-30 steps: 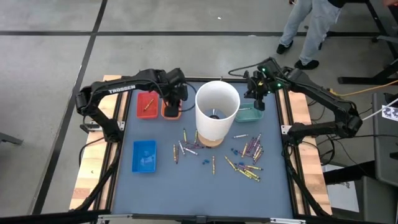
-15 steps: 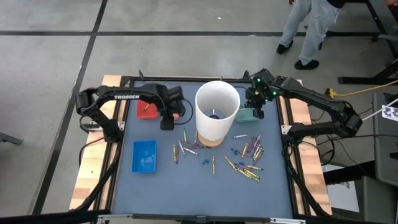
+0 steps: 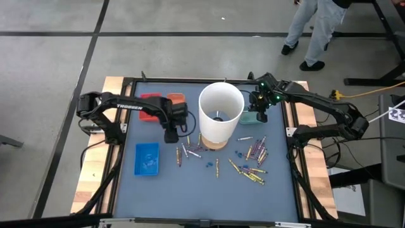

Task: Sort crayons
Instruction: Put the gray crayon into the green bin, then put the yellow crayon into the blue bin, then put the violet crayon into the orange bin

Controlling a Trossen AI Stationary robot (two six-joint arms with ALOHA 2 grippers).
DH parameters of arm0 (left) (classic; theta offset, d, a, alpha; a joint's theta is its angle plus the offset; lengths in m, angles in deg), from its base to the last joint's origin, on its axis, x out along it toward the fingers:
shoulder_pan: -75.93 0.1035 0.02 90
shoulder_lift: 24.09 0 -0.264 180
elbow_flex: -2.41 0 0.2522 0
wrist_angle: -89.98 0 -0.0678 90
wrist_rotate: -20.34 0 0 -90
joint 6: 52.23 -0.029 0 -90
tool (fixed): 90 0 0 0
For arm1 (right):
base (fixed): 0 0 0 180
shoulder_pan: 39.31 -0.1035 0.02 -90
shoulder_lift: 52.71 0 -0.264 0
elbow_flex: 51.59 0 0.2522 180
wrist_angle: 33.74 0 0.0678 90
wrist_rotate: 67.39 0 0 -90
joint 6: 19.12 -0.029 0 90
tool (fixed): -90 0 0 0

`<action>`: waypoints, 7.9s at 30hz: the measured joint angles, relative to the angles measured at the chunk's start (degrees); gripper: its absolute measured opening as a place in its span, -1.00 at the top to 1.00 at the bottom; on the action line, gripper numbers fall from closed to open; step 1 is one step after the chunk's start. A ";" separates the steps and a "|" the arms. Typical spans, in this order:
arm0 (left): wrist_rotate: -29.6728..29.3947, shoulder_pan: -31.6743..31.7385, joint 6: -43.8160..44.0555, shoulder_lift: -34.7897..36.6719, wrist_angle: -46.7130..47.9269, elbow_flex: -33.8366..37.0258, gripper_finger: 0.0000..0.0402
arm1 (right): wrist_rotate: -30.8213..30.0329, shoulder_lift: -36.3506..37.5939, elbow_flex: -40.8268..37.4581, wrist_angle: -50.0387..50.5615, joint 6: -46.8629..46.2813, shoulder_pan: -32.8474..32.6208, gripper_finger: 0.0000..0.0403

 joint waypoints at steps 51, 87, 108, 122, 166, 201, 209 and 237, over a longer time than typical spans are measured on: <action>-5.43 -19.90 -34.89 -8.63 -9.75 -0.04 0.54 | -1.06 0.00 0.00 0.20 0.04 0.00 0.27; -3.85 -19.64 -37.88 -9.37 -13.65 5.27 0.55 | -0.97 0.00 0.02 0.33 0.04 0.00 0.27; -5.04 -19.77 -36.01 -9.60 -12.00 3.60 0.96 | -0.97 0.00 0.02 0.31 0.03 0.00 0.27; -1.69 -21.73 -23.82 -9.79 6.05 -12.56 0.96 | -0.96 0.00 0.04 0.33 0.03 0.00 0.27; -6.05 -36.71 13.49 -9.49 40.52 -5.80 0.97 | -0.95 0.00 0.04 0.74 -0.90 0.00 0.27; -15.91 -36.64 29.92 -9.49 37.37 -4.89 0.61 | -0.95 0.00 0.04 0.72 -0.90 0.00 0.27; -19.99 -35.56 29.58 -6.93 36.58 -9.10 0.65 | -0.95 0.00 0.04 0.72 -0.90 0.00 0.27; -11.53 -22.24 -5.40 -4.68 -4.09 -5.79 0.66 | -0.97 0.00 0.04 2.27 -0.90 0.02 0.27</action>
